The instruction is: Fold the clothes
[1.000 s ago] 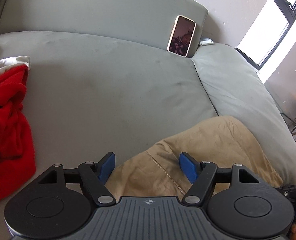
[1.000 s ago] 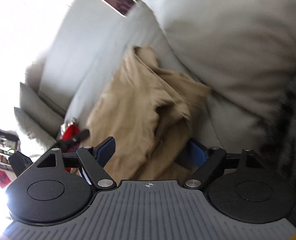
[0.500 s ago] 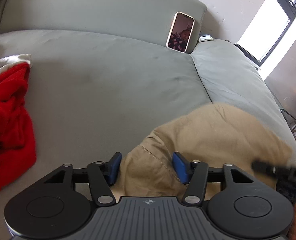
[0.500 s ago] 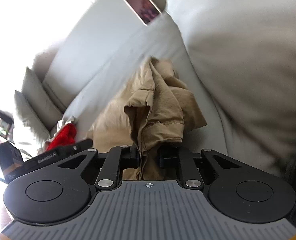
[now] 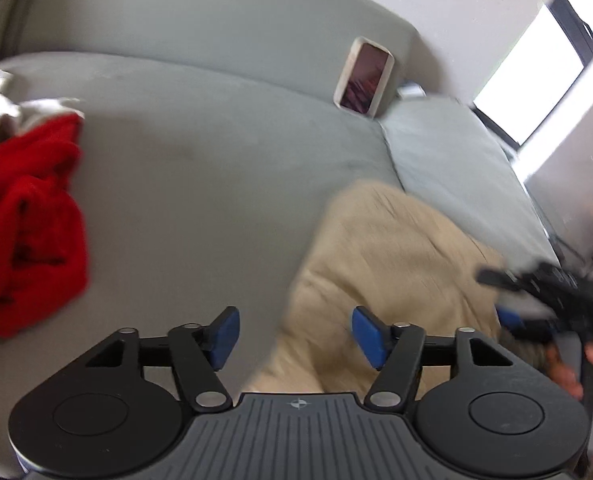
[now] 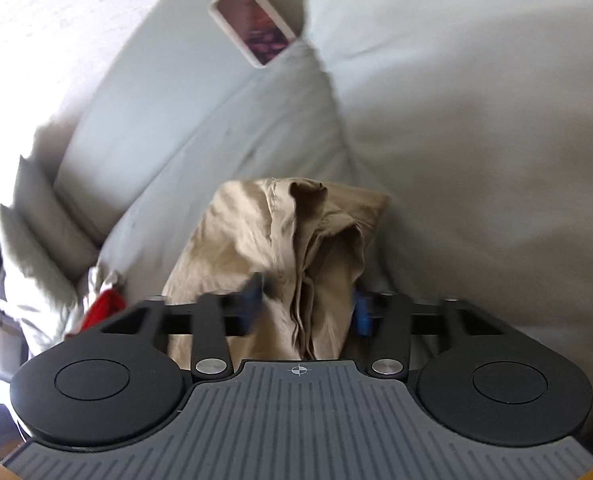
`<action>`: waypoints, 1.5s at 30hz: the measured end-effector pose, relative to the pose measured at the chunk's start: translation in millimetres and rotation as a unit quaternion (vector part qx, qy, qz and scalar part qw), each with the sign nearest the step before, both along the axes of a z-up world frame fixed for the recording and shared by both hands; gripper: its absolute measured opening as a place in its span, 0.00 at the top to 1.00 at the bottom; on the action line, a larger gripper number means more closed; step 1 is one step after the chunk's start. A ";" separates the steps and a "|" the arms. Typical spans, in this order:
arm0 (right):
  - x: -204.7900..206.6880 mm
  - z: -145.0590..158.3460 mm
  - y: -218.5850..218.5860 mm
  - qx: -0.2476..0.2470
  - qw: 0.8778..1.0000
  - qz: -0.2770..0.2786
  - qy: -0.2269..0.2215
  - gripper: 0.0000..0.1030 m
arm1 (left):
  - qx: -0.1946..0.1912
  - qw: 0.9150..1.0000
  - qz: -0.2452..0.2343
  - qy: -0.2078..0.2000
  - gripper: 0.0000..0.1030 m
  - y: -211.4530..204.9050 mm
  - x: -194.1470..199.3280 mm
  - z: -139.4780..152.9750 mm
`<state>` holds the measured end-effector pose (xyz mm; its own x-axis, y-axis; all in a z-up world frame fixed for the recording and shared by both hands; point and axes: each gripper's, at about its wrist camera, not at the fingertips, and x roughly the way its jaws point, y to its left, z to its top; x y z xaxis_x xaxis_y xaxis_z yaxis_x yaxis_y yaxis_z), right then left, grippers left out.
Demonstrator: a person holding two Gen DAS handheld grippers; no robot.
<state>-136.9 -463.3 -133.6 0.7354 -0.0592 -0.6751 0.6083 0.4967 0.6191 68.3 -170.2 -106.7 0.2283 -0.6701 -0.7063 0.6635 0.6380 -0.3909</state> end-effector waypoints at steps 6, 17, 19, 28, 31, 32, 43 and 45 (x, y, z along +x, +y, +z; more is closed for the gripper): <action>-10.4 7.0 13.3 -0.046 0.999 0.008 -0.006 0.36 | -0.006 0.998 -0.050 0.039 0.44 -19.2 -5.1 -22.4; -19.5 44.4 33.2 -0.172 0.985 0.019 0.003 0.89 | -0.036 0.992 -0.121 -0.025 0.80 -72.4 -79.4 22.5; -34.5 69.5 21.6 -0.202 0.979 0.000 0.006 0.89 | -0.048 0.989 -0.139 -0.024 0.80 -102.7 -95.2 31.2; -97.0 130.2 -75.5 -0.282 0.947 -0.110 0.104 0.89 | -0.019 0.983 -0.181 -0.034 0.78 -263.0 -163.3 40.9; -104.7 125.7 -118.4 -0.274 0.942 -0.132 0.143 0.85 | 0.023 0.986 -0.157 -0.058 0.69 -290.7 -173.3 30.5; -103.8 119.9 -131.8 -0.264 0.943 -0.128 0.157 0.76 | 0.026 0.986 -0.153 -0.065 0.65 -290.7 -174.5 33.0; -138.2 171.7 -70.4 -0.280 0.942 -0.100 0.154 0.25 | 0.039 0.980 -0.164 -0.110 0.11 -224.9 -195.9 104.7; -144.7 188.9 -47.1 -0.284 0.943 -0.087 0.149 0.23 | 0.037 0.980 -0.164 -0.104 0.10 -213.0 -204.9 115.4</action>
